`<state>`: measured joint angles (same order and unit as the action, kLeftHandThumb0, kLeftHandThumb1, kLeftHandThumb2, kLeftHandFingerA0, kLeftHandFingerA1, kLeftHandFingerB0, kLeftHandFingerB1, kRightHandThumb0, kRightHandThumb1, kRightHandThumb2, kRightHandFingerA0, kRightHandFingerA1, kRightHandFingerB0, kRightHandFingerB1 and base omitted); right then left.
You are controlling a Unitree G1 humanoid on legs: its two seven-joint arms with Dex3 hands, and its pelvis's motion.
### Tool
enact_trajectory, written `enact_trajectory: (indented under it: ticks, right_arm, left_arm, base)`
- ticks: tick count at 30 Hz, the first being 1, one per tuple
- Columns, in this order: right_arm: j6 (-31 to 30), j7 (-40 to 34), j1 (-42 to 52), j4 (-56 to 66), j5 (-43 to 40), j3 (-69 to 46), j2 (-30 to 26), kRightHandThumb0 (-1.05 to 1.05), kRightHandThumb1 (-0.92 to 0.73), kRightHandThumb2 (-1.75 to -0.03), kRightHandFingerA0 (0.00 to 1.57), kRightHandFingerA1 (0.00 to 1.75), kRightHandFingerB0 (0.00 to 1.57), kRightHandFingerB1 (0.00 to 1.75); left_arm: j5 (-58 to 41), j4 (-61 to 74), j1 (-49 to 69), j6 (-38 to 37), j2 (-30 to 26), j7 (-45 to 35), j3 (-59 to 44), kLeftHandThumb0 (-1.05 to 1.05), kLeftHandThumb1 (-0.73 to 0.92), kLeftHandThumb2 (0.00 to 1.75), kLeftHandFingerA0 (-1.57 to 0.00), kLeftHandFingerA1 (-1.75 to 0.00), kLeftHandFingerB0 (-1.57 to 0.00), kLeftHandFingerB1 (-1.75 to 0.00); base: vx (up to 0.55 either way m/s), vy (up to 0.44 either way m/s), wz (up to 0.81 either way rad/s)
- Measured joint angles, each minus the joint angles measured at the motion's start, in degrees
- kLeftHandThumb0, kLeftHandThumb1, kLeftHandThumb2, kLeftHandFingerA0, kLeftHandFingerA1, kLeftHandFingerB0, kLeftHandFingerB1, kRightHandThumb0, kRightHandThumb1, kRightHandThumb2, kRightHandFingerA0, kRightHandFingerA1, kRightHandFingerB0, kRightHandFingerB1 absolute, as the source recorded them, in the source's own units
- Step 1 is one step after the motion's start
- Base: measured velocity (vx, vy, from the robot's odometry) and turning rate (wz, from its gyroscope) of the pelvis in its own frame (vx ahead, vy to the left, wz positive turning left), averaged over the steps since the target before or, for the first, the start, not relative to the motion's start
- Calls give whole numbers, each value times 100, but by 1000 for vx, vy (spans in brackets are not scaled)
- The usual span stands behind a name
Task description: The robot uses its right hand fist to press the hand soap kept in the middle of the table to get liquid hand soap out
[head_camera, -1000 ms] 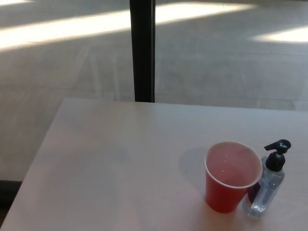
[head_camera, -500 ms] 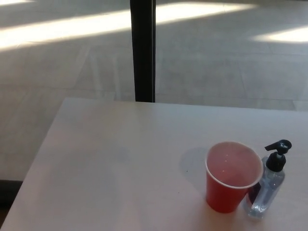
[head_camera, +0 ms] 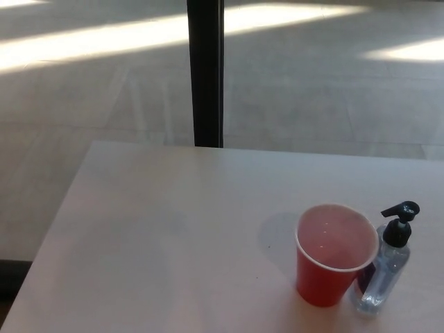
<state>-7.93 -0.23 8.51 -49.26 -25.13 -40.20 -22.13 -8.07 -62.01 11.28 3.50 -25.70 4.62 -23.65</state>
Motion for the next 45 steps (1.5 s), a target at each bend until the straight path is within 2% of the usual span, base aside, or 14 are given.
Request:
enact_trajectory:
  ticks: [9,11,12,13,14,17,20,22,29,30,35,39,45]
  right_arm:
    - [0,35,22,55,5,18,20,-40,-64,-58,103,96,74,70]
    - [-2,35,20,83,8,39,28,-40,-64,-58,101,95,73,70]
    - [-3,35,18,101,8,48,31,-42,-64,-59,91,95,65,65]
    - [-6,34,17,124,8,59,34,-42,-65,-59,91,97,65,66]
    - [-17,31,11,151,6,65,37,-42,-65,-59,94,96,62,63]
    - [-28,32,-41,127,7,75,37,-40,-65,-59,104,96,71,68]
    - [-28,33,-61,114,6,76,37,-40,-65,-58,102,94,65,64]
    - [-28,34,-61,111,6,76,37,-41,-65,-58,96,92,62,62]
    - [-61,34,-2,234,5,89,46,-39,-66,-58,96,99,65,65]
    - [-72,34,3,254,4,89,47,-39,-65,-59,89,98,66,67]
    - [-122,24,16,320,-1,87,62,-40,-64,-58,97,98,69,68]
    - [-123,24,-7,246,1,87,61,-38,-65,-58,89,99,65,66]
    - [-142,-1,-5,264,-1,86,62,-40,-66,-59,93,96,67,66]
  left_arm:
    - [-5,-75,-28,0,0,1,-6,10,39,99,-84,-102,-68,-87]
    - [-6,-76,-33,0,-1,0,-8,9,40,98,-86,-103,-68,-88]
    - [-6,-76,-40,0,-1,0,-9,11,39,98,-85,-103,-68,-88]
    - [-7,-84,-55,0,-1,0,-11,11,38,99,-86,-102,-68,-87]
    - [-8,-90,-77,0,-2,2,-13,11,38,98,-84,-98,-69,-86]
    - [-3,-45,-98,3,-3,5,1,10,40,99,-81,-96,-70,-85]
    - [2,78,-92,3,-6,7,11,11,39,99,-83,-96,-71,-85]
    - [3,53,-96,3,-14,6,16,10,41,99,-81,-95,-69,-84]
    - [4,200,-35,56,-14,13,18,7,40,98,-79,-95,-69,-84]
    - [4,219,-30,62,-13,13,18,8,37,96,-81,-97,-69,-86]
    - [6,168,-49,67,-15,13,31,8,41,98,-78,-94,-69,-84]
    - [11,167,-85,110,-15,18,53,10,42,100,-79,-95,-68,-84]
    - [11,137,-103,128,-14,17,51,7,42,97,-78,-95,-69,-85]
  base:
    - [0,0,0]
    - [0,0,0]
    - [0,0,0]
    - [0,0,0]
    - [0,0,0]
    - [0,0,0]
    - [0,0,0]
    - [0,0,0]
    - [0,0,0]
    - [0,0,0]
    - [0,0,0]
    - [0,0,0]
    - [0,0,0]
